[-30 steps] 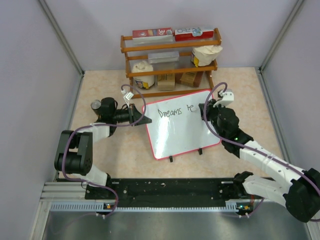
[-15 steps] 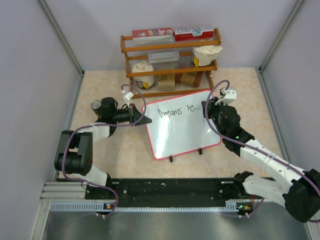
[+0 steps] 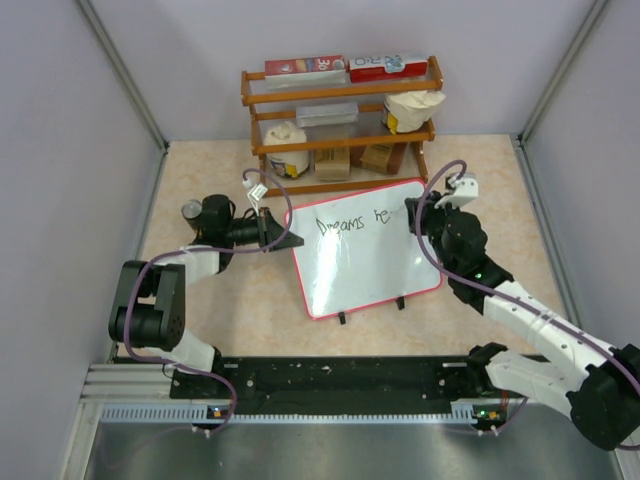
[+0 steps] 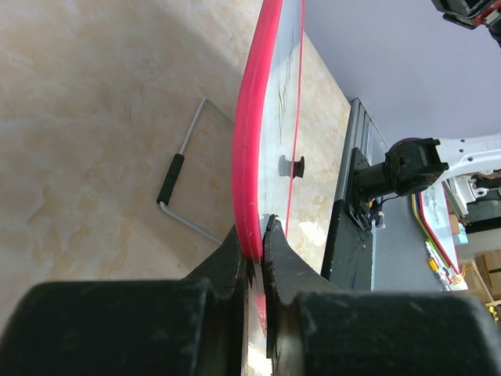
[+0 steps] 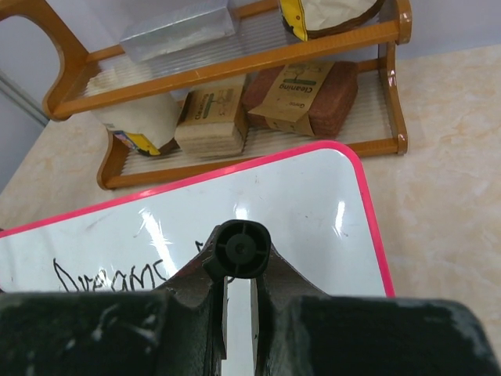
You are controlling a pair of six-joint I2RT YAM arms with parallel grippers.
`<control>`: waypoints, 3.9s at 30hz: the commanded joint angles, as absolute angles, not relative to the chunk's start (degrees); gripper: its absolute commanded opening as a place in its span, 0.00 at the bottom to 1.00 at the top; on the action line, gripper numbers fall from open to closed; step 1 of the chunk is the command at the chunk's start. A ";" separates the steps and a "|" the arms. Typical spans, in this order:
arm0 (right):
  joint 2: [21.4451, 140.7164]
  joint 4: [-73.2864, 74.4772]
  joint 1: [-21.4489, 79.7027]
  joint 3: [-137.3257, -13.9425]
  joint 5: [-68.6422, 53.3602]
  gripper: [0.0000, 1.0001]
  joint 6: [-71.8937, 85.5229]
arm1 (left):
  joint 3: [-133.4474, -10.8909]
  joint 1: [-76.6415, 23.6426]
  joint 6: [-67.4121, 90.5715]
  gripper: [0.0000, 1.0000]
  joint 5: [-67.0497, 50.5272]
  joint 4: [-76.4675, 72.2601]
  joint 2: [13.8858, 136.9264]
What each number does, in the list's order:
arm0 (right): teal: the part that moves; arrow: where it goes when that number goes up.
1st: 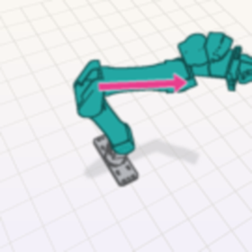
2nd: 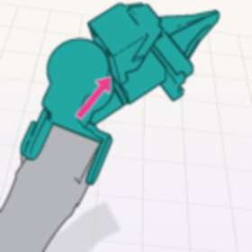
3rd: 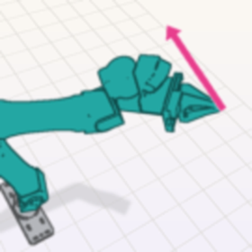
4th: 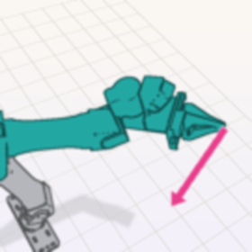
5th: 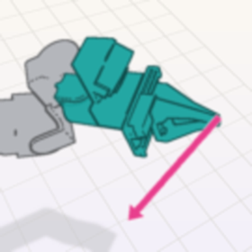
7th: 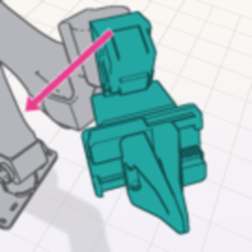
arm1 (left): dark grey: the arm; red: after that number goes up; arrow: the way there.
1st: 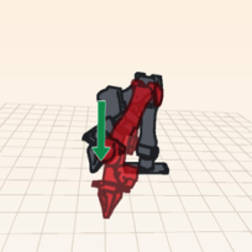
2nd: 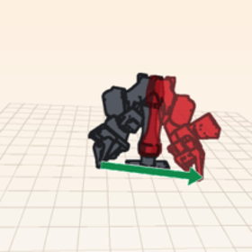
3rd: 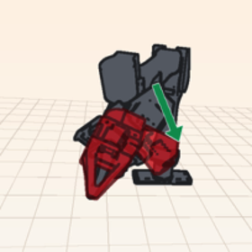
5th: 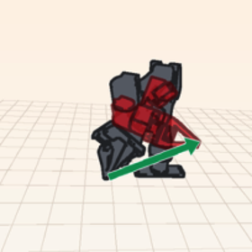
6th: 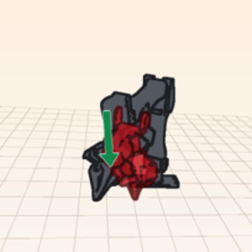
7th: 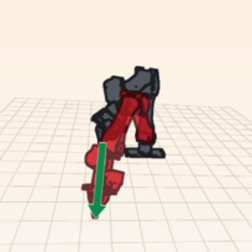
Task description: Write a sentence on the whiteboard
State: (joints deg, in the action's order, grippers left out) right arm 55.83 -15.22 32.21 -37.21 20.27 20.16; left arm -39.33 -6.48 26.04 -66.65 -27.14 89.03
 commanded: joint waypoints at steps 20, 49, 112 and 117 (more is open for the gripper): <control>58.89 -15.91 29.62 -37.62 22.32 0.00 21.09 | -38.85 -8.09 13.89 0.00 -62.84 -26.28 90.79; 60.99 -17.23 29.53 -39.81 16.09 0.00 21.09 | -39.02 -8.26 13.71 0.00 -63.02 -26.10 91.14; 56.77 -17.58 26.63 -38.06 19.42 0.00 24.70 | -38.94 -8.35 13.36 0.00 -62.93 -25.75 90.88; 57.66 -18.02 26.63 -38.14 18.11 0.00 24.87 | -39.02 -8.35 13.36 0.00 -63.02 -25.75 90.97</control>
State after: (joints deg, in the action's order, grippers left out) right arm 56.88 -15.44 27.18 -35.57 19.66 24.25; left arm -39.90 -6.68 25.61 -66.61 -26.24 89.41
